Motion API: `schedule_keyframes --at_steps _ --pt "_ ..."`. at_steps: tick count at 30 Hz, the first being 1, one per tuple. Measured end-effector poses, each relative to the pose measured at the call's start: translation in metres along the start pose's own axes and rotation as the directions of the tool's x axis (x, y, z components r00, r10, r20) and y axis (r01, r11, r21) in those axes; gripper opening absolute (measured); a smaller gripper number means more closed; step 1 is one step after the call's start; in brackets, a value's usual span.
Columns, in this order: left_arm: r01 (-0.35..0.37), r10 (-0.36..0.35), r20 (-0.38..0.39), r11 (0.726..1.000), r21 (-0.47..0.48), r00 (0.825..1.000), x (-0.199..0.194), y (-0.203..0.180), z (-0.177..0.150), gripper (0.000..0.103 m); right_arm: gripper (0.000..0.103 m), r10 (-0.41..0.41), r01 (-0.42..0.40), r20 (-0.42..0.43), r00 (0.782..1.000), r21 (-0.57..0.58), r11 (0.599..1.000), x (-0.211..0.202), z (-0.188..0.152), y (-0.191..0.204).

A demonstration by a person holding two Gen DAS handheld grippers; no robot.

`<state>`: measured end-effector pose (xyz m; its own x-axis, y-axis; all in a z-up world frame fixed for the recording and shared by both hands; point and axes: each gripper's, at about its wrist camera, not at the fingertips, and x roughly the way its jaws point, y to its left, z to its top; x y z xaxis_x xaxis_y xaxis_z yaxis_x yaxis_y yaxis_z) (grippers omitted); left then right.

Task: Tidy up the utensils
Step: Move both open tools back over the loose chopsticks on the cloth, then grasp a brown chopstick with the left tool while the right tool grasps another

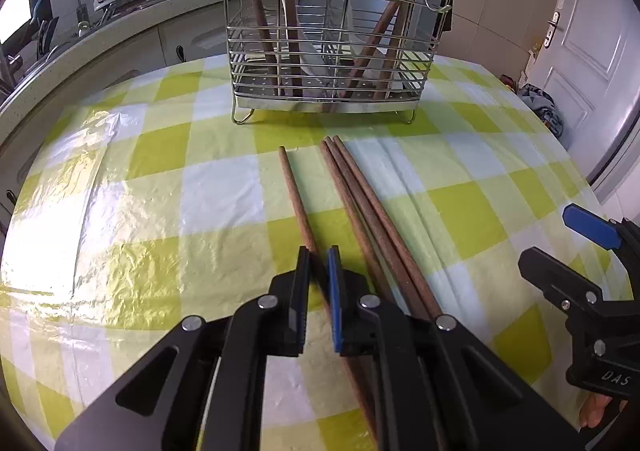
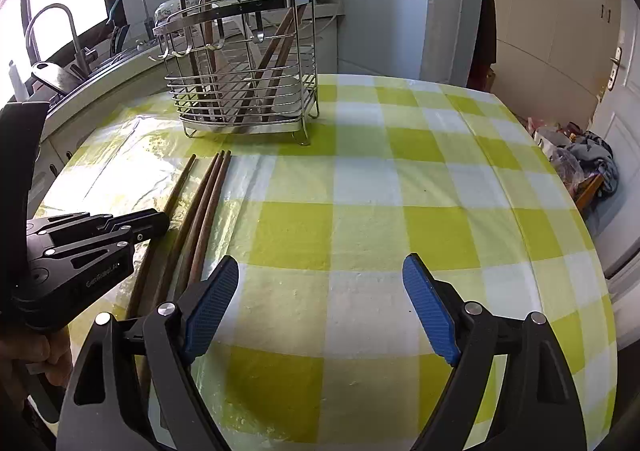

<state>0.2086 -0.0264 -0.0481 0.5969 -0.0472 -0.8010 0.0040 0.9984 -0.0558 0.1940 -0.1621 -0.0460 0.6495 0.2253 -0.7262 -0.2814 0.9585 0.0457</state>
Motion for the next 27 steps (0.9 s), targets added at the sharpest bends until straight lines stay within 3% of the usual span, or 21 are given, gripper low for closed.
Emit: schedule_keyframes --at_steps 17,27 --pt "-0.094 0.095 0.006 0.988 -0.119 0.995 -0.026 0.094 -0.021 0.009 0.078 -0.012 0.008 -0.048 0.999 -0.089 0.996 0.041 0.019 0.053" --pt "-0.092 0.097 0.021 0.984 -0.153 0.995 -0.032 0.114 -0.027 0.009 0.078 -0.032 0.025 -0.069 0.997 -0.101 0.995 0.054 0.024 0.058"
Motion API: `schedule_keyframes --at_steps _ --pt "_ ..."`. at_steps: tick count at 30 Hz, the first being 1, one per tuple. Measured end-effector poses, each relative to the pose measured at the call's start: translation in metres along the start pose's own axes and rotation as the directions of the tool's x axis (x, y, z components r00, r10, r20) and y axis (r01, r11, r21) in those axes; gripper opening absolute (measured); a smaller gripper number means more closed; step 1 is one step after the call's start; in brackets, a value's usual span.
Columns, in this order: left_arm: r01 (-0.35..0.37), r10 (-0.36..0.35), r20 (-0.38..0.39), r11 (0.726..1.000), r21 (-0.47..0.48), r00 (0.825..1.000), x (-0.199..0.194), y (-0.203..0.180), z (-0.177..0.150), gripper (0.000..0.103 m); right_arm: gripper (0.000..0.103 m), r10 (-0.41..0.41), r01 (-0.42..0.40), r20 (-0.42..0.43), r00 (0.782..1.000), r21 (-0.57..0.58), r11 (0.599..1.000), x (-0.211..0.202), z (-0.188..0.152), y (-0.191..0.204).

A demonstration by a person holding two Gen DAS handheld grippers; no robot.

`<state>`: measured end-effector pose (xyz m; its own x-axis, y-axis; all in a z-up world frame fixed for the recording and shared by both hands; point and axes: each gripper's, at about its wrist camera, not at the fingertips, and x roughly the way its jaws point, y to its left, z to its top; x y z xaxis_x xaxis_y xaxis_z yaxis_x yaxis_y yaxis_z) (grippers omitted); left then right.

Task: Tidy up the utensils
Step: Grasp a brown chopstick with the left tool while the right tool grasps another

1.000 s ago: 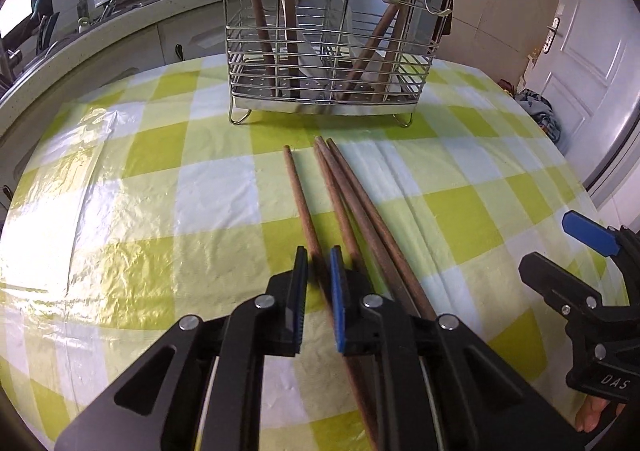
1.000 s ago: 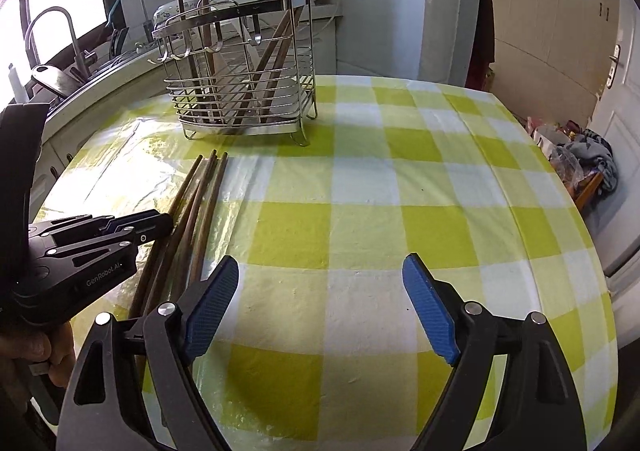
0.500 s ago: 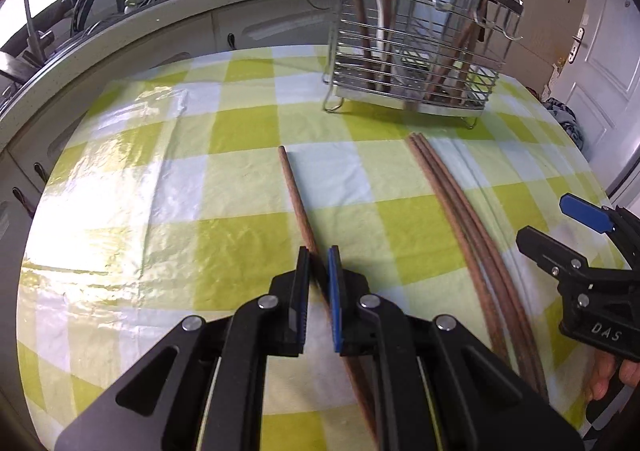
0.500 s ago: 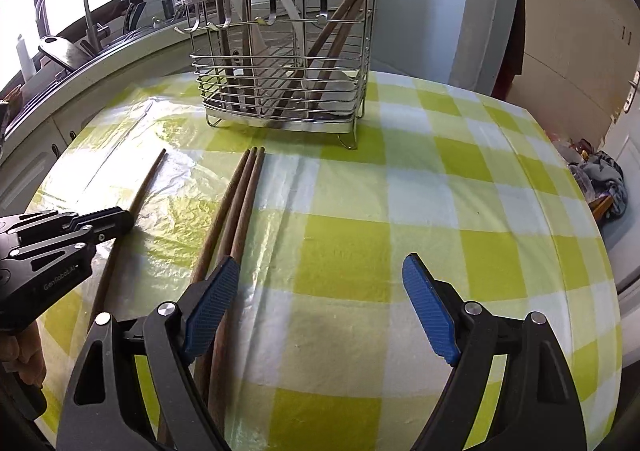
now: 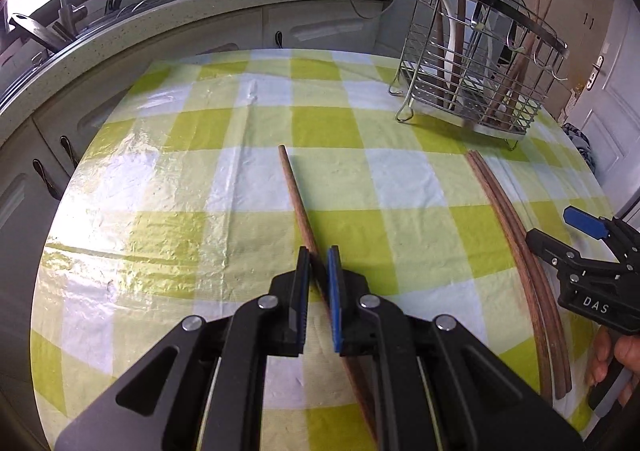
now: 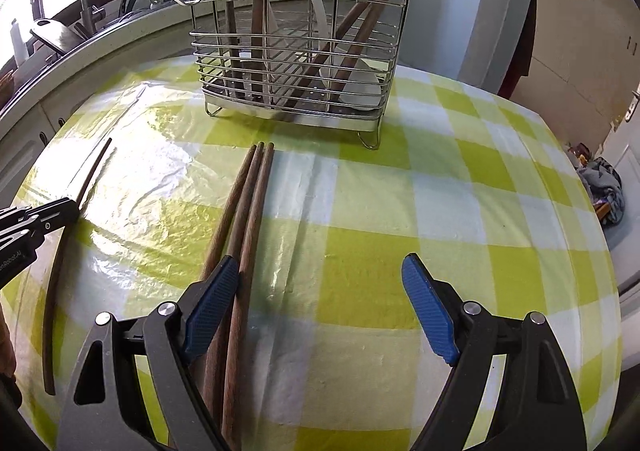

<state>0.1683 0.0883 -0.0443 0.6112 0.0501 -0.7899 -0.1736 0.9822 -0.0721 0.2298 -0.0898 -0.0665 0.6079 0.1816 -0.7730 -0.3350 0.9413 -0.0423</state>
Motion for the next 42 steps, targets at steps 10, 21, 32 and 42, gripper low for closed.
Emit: schedule_keyframes --at_steps 10,21,32,42 --pt "-0.013 0.013 -0.003 1.000 0.026 1.000 -0.001 0.000 -0.002 0.009 0.051 0.044 -0.045 -0.030 0.999 -0.008 0.999 0.003 0.003 0.005" --pt "-0.048 0.049 -0.019 0.997 0.061 0.999 0.000 -0.007 -0.006 0.010 0.027 0.090 -0.090 -0.028 0.996 -0.017 0.996 0.001 0.003 0.014" --pt "-0.002 0.004 -0.036 0.998 0.067 0.999 0.000 -0.010 -0.006 0.008 0.009 0.102 -0.101 -0.023 0.994 0.036 0.994 -0.002 -0.001 -0.004" --pt "0.030 -0.029 -0.011 0.996 0.081 1.000 -0.017 -0.019 -0.004 0.007 0.009 0.089 -0.089 -0.006 0.996 0.091 0.992 -0.016 -0.011 -0.029"
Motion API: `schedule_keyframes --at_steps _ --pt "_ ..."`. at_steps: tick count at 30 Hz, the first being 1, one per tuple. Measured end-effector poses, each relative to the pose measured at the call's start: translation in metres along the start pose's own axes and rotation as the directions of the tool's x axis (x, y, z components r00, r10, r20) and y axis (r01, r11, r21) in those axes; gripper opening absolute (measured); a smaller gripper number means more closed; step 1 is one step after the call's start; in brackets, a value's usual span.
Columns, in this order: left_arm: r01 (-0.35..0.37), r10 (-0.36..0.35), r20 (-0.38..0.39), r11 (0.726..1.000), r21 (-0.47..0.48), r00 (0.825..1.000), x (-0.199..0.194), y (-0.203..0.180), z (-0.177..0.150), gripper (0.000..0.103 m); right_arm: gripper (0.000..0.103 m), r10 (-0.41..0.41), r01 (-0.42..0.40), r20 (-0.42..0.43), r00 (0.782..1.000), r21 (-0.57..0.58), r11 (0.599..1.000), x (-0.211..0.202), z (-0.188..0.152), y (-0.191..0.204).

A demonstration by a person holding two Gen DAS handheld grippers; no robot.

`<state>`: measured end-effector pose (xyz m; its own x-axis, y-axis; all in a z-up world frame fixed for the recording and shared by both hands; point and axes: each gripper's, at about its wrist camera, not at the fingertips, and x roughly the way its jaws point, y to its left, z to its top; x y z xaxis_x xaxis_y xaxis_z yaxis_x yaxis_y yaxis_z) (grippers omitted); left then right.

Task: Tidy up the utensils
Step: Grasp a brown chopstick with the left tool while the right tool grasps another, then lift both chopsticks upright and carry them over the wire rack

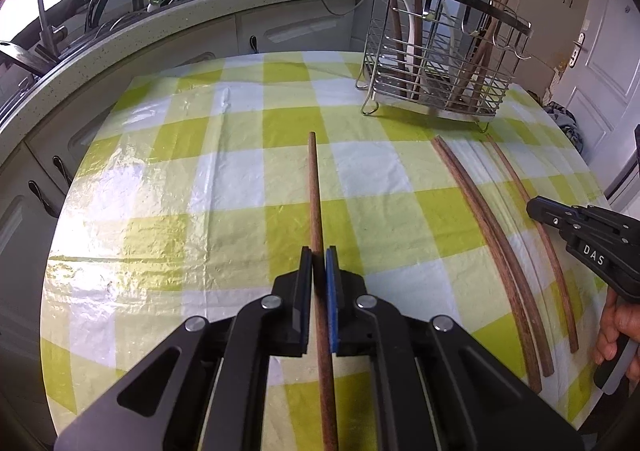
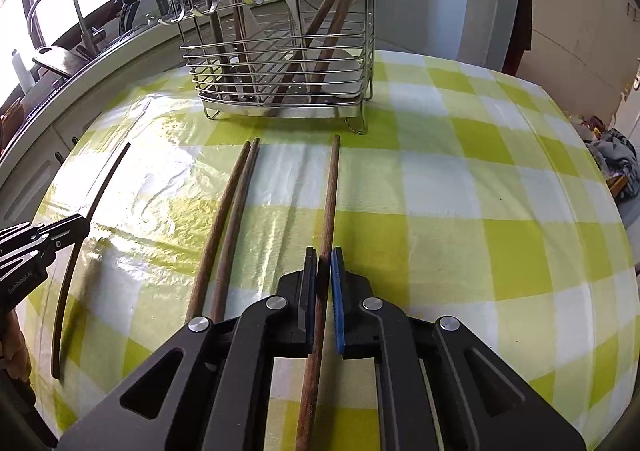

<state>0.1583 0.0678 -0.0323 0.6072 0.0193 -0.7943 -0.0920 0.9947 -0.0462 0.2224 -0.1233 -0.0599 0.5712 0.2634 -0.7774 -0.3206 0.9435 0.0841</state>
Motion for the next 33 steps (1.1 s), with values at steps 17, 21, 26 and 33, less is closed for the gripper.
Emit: schedule_keyframes --at_steps 17,21,26,33 --pt "0.021 -0.022 0.119 1.000 0.008 0.993 -0.055 -0.014 0.018 0.007 0.009 -0.019 0.014 0.132 0.991 0.041 0.999 -0.081 0.007 -0.027" --pt "0.023 -0.025 0.148 1.000 0.015 0.989 -0.069 -0.018 0.023 0.007 0.009 -0.022 0.015 0.158 0.987 0.043 0.999 -0.096 0.008 -0.030" --pt "0.035 -0.039 0.186 0.999 0.022 0.982 -0.088 -0.024 0.029 0.007 0.008 -0.008 -0.001 0.194 0.981 0.050 0.999 -0.118 0.011 -0.032" --pt "0.048 -0.055 0.223 0.998 0.038 0.973 -0.108 -0.033 0.034 0.007 0.006 -0.021 0.011 0.230 0.973 0.043 0.999 -0.140 0.012 -0.033"
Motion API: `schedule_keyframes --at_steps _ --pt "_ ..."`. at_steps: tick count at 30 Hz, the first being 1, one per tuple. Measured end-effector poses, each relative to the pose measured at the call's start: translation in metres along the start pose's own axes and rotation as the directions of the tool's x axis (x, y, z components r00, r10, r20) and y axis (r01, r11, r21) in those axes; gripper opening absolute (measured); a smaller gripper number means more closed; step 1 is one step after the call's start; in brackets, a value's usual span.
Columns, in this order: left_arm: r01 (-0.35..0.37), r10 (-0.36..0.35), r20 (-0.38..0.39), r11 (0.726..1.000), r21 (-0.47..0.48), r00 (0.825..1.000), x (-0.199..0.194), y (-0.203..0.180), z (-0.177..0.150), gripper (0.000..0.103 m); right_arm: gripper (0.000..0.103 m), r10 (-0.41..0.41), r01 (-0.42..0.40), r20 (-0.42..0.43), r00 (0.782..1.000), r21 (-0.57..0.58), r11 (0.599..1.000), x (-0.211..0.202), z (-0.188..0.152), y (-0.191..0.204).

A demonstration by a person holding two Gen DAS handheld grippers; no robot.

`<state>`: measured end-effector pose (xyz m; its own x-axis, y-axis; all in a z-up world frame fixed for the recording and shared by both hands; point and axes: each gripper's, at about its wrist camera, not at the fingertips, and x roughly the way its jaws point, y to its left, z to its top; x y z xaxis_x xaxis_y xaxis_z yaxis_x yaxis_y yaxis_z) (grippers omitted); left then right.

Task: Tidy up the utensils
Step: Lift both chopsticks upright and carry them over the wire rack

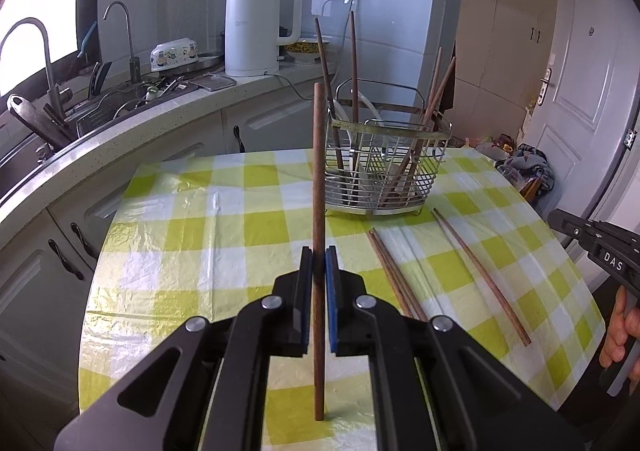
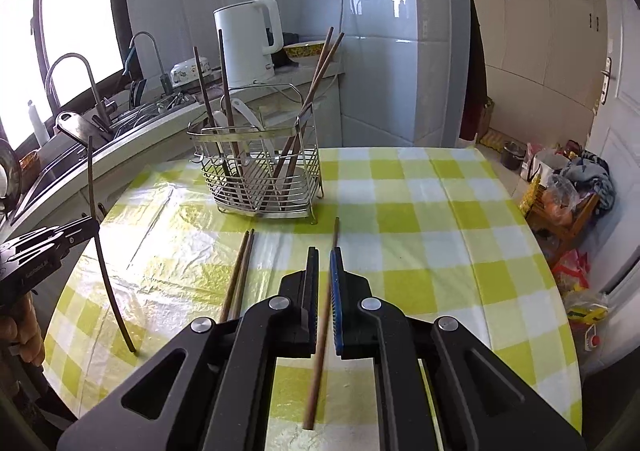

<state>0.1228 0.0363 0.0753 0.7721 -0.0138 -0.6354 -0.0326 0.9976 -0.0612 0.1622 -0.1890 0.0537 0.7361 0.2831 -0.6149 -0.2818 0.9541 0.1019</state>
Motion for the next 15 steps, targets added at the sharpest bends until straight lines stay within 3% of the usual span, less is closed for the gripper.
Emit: schedule_keyframes --at_steps 7,9,12,15 --pt "0.004 -0.004 0.003 1.000 0.007 1.000 -0.005 -0.004 -0.002 0.007 0.008 -0.005 0.007 -0.076 0.997 0.024 1.000 0.022 -0.004 -0.009" --pt "0.004 -0.004 0.006 1.000 0.006 1.000 -0.006 -0.005 -0.003 0.007 0.014 0.008 -0.003 -0.113 0.994 0.038 0.999 0.036 -0.006 -0.010" --pt "0.002 -0.002 0.008 1.000 0.008 1.000 -0.008 -0.005 -0.002 0.007 0.040 0.035 -0.029 -0.174 0.984 0.040 0.999 0.063 -0.012 -0.002" --pt "0.001 -0.001 0.009 1.000 0.010 1.000 -0.008 -0.005 -0.002 0.007 0.044 0.036 -0.029 -0.219 0.975 0.038 0.999 0.091 -0.017 0.009"
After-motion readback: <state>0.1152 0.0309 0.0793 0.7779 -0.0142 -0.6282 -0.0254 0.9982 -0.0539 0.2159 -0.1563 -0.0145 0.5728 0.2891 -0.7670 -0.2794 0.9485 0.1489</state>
